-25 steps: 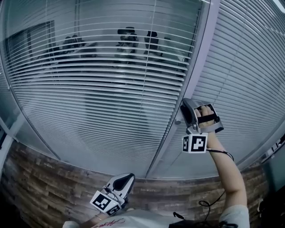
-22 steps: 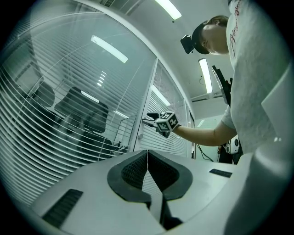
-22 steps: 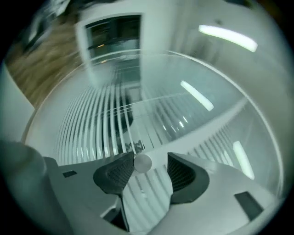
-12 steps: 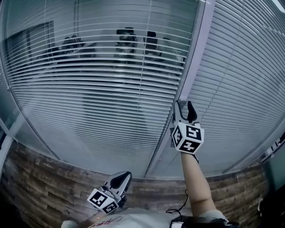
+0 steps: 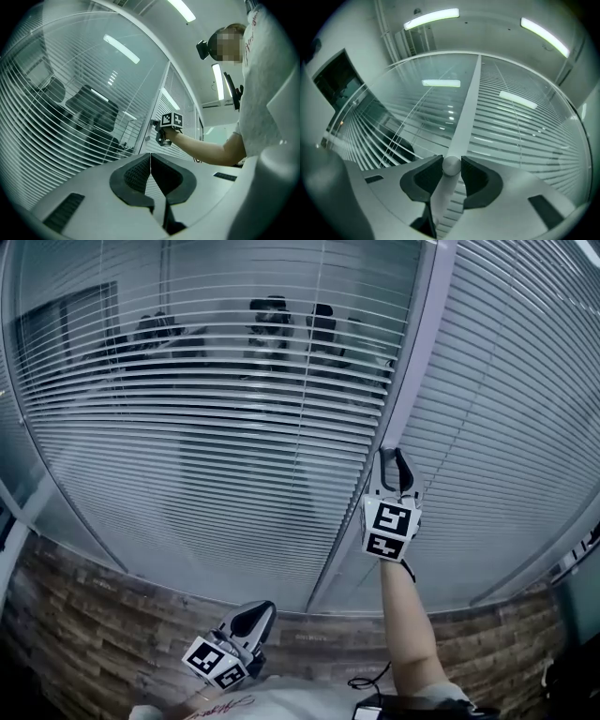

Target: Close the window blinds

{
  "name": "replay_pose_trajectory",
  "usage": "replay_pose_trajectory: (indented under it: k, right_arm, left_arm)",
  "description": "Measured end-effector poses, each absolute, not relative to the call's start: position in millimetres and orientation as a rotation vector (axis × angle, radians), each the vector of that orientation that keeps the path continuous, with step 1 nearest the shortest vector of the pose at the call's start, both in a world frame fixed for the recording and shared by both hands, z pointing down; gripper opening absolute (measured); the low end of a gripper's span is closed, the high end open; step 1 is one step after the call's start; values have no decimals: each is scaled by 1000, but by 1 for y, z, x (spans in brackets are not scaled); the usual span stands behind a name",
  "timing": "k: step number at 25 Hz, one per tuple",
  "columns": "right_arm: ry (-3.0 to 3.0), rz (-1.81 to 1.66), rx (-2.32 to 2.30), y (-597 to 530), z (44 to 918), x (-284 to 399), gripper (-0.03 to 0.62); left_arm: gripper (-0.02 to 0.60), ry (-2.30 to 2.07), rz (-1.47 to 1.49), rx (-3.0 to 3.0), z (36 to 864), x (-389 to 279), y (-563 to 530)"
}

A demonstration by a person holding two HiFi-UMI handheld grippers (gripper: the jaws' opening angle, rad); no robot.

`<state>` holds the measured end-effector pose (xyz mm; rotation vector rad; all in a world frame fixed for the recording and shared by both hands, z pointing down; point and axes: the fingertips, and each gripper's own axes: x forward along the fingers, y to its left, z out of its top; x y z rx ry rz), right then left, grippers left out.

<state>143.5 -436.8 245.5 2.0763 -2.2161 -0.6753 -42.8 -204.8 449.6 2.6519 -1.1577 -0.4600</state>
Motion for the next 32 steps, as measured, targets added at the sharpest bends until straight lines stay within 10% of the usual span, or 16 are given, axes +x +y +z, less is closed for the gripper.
replay_pose_trajectory:
  k: [32]
  right_arm:
    - [-1096,-1561,821,-435,269,131,131]
  left_arm:
    - [18,-1128,-440,2659,456,-36,-189]
